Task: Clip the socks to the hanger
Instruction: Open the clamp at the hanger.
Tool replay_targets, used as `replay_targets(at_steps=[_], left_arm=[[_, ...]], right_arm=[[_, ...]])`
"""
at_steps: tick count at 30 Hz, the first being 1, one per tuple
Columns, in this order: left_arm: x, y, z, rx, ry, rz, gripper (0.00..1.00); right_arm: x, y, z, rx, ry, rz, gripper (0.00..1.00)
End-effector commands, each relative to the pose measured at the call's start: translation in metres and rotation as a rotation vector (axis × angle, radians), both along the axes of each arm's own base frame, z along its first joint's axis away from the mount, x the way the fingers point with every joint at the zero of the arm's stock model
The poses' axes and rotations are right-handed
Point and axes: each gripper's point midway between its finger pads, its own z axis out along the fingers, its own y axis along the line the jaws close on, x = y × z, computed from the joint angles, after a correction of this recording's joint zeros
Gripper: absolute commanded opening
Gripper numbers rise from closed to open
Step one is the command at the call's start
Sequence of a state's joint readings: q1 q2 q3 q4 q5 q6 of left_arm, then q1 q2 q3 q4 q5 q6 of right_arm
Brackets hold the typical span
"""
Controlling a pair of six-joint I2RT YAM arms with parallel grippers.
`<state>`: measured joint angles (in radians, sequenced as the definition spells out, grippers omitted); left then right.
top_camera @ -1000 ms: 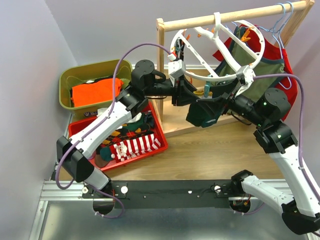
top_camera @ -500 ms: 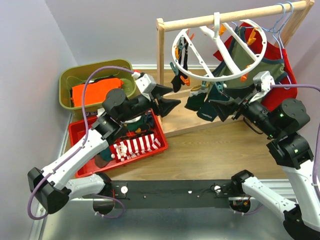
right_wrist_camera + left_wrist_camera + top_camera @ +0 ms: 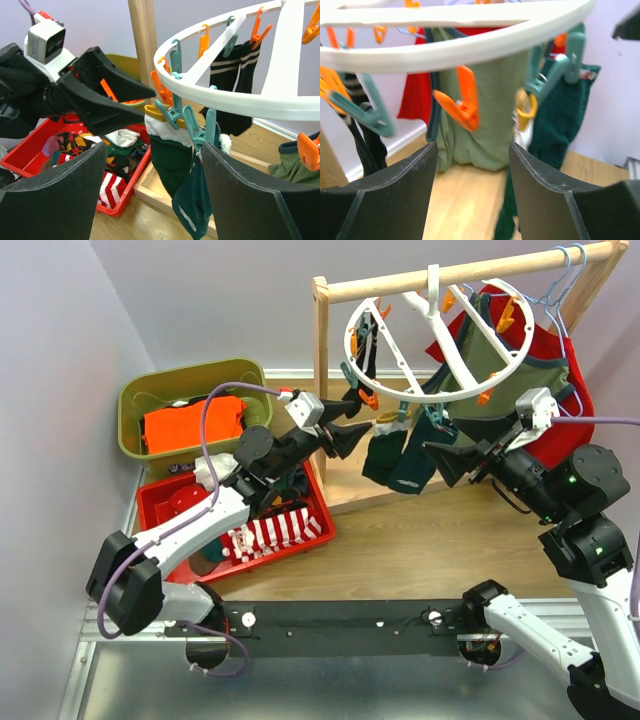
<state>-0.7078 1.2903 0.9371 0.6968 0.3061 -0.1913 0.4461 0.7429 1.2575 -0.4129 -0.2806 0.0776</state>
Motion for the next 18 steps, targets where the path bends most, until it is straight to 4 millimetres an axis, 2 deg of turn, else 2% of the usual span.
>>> replay_targets(at_steps=[1, 2, 9, 18], left_arm=[[0.013, 0.012, 0.047, -0.113, -0.143, 0.055, 0.65], [0.016, 0.011, 0.043, -0.109, -0.137, 0.050, 0.64], [0.007, -0.014, 0.033, -0.048, -0.194, -0.104, 0.65], [0.018, -0.031, 0.031, -0.027, -0.208, -0.151, 0.65]], right_arm=[[-0.006, -0.002, -0.004, 0.001, 0.015, 0.001, 0.84], [-0.006, -0.002, -0.004, -0.001, 0.013, -0.001, 0.84], [-0.008, -0.004, -0.001, -0.007, 0.009, -0.003, 0.84], [-0.011, -0.002, 0.002, -0.005, 0.006, 0.011, 0.84]])
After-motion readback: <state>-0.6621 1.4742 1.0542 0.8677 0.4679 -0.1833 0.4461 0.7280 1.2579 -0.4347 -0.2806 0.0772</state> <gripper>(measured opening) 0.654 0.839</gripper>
